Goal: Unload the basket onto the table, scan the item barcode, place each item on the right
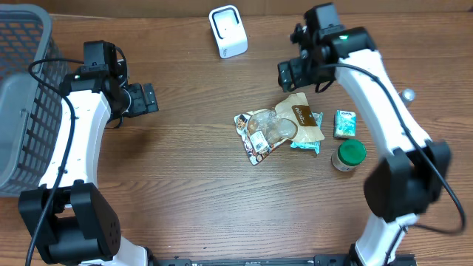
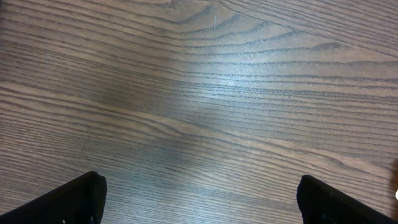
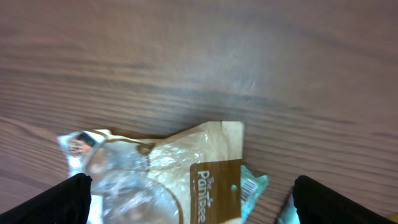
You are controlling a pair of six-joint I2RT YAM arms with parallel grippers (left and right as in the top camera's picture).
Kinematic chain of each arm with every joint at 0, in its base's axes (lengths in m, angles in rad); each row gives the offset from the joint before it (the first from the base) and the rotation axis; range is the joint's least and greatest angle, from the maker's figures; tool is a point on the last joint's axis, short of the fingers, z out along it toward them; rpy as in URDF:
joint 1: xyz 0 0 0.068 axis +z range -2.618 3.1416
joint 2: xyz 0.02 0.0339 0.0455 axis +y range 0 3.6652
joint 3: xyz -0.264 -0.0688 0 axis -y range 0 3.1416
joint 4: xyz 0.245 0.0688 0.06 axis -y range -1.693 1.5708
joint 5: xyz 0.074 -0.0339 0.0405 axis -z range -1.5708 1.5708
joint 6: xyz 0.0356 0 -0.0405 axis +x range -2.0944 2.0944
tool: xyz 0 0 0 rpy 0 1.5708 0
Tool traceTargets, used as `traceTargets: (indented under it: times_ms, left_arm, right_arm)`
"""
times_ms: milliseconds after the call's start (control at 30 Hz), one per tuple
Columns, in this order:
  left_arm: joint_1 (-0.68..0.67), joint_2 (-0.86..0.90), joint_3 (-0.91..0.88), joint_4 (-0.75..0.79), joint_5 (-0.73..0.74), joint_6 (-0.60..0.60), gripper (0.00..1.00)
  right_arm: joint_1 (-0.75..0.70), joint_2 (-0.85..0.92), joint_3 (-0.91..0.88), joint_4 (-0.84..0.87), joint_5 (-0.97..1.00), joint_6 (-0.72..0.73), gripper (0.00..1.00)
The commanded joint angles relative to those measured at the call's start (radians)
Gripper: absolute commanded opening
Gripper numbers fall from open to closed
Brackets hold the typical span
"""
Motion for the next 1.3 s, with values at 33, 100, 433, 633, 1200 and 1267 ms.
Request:
traceTargets:
  times_ms: [33, 100, 433, 633, 1200, 1267]
  left_arm:
    - [-0.003, -0.006, 0.006, 0.002, -0.006, 0.012, 1.0]
    - [-0.003, -0.006, 0.006, 0.002, -0.006, 0.012, 1.0]
    - [-0.003, -0.006, 0.006, 0.002, -0.006, 0.012, 0.99]
    - [-0.003, -0.006, 0.006, 0.002, -0.006, 0.012, 0.99]
    - [-0.003, -0.006, 0.006, 0.002, -0.006, 0.012, 0.99]
    - [-0.003, -0.006, 0.006, 0.002, -0.006, 0.012, 1.0]
  right_arm:
    - [-0.008, -0.181, 0.003, 0.002, 0.009, 0.003, 1.0]
    - [-0.009, -0.228, 0.003, 0.002, 0.009, 0.003, 1.0]
    - [-0.01, -0.551, 0.003, 0.002, 0.009, 0.003, 1.0]
    - [-0.01, -0.755, 0.002, 0.001, 0.009, 0.003, 1.0]
    - [-0.011, -1.182, -0.054, -0.243, 0.006, 0.0, 1.0]
    - [-0.022, -1.235, -0.11, -0.244, 0.005, 0.0, 1.0]
